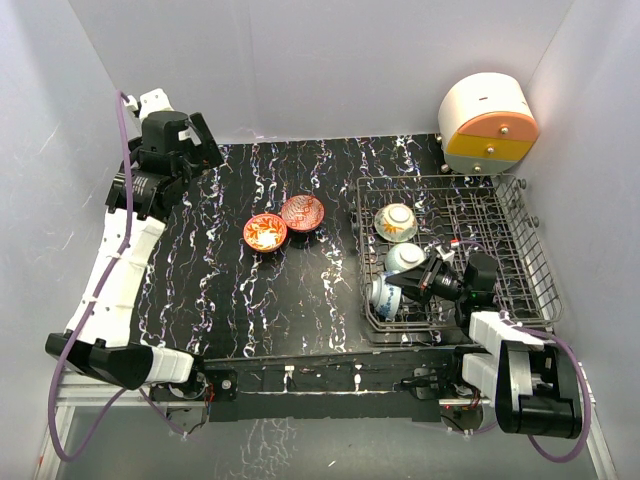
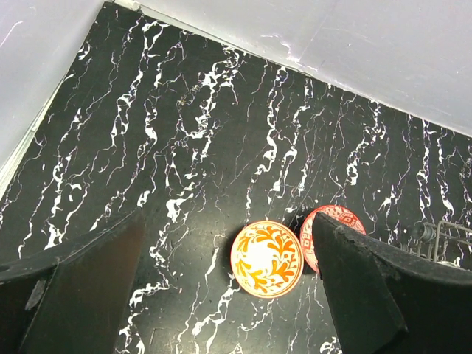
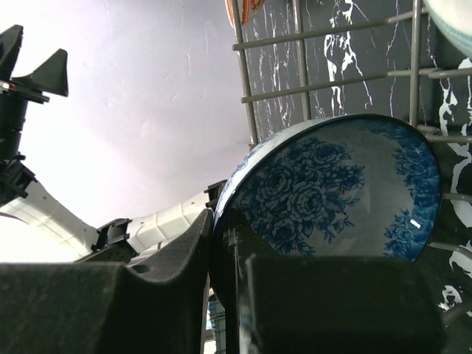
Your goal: Load the bowls into the dish rack
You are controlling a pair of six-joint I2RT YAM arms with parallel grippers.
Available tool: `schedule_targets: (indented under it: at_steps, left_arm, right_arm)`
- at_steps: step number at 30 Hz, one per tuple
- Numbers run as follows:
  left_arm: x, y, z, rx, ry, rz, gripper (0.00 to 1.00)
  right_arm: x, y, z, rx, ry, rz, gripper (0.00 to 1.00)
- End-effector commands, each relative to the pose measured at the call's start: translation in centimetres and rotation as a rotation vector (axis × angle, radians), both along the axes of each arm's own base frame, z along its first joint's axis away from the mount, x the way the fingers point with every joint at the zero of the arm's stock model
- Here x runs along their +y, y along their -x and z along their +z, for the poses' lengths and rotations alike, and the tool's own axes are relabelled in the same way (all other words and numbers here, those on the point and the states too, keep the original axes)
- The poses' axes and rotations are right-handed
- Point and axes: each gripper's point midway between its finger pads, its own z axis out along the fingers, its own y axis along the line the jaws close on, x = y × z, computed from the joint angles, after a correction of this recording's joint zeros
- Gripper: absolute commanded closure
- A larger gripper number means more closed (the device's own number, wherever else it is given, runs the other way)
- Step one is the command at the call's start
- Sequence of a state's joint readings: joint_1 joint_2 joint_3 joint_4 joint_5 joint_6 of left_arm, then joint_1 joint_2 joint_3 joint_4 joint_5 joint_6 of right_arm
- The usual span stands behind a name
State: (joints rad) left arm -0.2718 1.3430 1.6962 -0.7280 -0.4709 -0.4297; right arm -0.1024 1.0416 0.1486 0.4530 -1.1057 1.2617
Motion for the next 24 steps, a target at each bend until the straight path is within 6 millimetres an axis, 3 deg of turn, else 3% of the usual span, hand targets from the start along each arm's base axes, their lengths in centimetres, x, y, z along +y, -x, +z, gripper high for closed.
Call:
schedule_targets:
  at_steps: [1,5,10,18,24]
  left_arm:
    - [-0.4,-0.1,2.3,-0.067,0.015,-0.022,0.07]
    - [-0.3,-0.2,2.2,-0.069,0.014,-0.015,0.07]
    - [-0.2,-0.3,1.9,-0.065,0.011,-0.011,0.07]
    - [-0.3,-0.5,1.3,-0.056,0.013,-0.007,0.07]
    - [-0.3,-0.6,1.0,-0.050,0.013,-0.008,0.07]
  right_arm:
    - [-0.2,-0.1,1.0,-0.042,-0.048,0.023,0.91]
    - [-1.2,-0.3,-0.6,0.004,-0.037,0.007,0.89]
    - [-3.4,-1.0,-3.0,0.061,0.050,-0.034,0.78]
    - [-6.5,-2.7,-4.4,0.047,0.189,-0.044,0.66]
    - [-7.6,-3.1,-5.0,0.051,0.305,-0.039,0.59]
